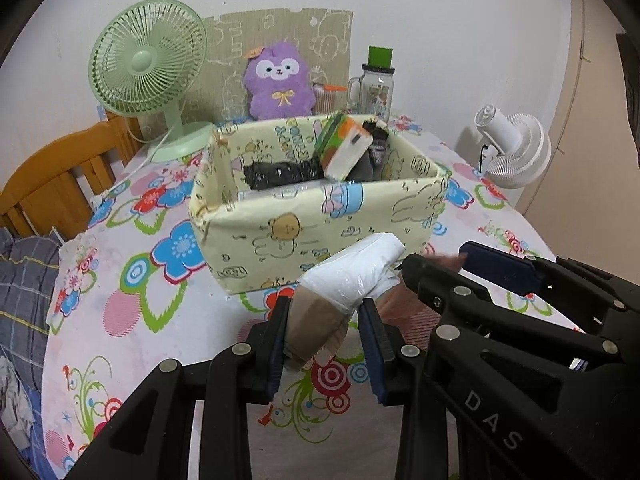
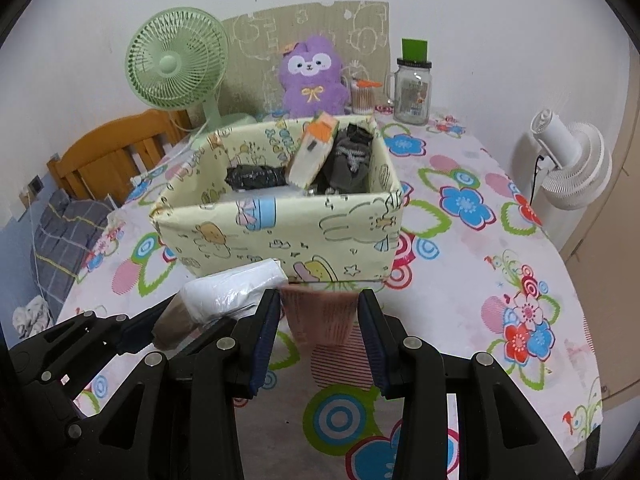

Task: Organize soft objects
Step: 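Lift white roll with left tool while right tool lifts pink packet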

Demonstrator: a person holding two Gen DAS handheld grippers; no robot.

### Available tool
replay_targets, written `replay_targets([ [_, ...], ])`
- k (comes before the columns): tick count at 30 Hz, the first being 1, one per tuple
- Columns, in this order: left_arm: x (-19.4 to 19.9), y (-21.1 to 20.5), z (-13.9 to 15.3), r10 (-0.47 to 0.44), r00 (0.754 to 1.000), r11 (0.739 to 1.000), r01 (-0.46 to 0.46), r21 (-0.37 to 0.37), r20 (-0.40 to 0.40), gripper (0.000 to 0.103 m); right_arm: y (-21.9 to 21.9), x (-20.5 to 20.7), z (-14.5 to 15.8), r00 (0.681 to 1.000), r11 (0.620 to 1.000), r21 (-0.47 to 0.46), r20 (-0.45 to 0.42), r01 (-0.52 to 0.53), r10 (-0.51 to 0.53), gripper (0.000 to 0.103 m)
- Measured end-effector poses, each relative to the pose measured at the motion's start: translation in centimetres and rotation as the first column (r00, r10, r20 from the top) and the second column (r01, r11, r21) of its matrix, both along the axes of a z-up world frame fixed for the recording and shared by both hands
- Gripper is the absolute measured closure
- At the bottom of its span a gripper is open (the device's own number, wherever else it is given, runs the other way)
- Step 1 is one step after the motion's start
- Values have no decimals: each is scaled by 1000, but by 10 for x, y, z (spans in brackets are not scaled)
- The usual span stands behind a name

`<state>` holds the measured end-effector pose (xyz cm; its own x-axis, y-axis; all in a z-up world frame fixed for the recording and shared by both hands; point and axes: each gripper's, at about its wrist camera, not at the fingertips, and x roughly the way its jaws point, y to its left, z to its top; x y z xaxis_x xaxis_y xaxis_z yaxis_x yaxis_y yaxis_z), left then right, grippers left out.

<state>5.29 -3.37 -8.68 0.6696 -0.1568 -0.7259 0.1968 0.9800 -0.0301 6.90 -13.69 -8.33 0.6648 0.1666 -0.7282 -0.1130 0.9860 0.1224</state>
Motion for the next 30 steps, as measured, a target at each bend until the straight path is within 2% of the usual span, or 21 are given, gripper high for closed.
replay_targets([
  [4,-3,0,9,0,1000,1000,0,-1,18,69,0,-2,10,1000,1000,1,19,-1,1,60],
  [7,-5,1,14,0,1000,1000,0,2,30,69,0,-5,16,1000,1000,11,27,-7,7,65],
  [15,-8,-1,19,-7,999,1000,7,-1,42,69,-2,-10,25,999,1000,14,52,-7,6,66],
  [20,-9,1,7,-4,1000,1000,4,2,21,69,-6,-9,15,1000,1000,24,17,-9,8,66],
  [25,-11,6,-7,-3,1000,1000,3,7,-4,69,-5,-8,-1,1000,1000,28,-29,-3,4,56],
  [30,-12,12,-21,-5,1000,1000,5,10,-28,69,-4,-8,-19,997,999,45,-78,14,-10,52],
])
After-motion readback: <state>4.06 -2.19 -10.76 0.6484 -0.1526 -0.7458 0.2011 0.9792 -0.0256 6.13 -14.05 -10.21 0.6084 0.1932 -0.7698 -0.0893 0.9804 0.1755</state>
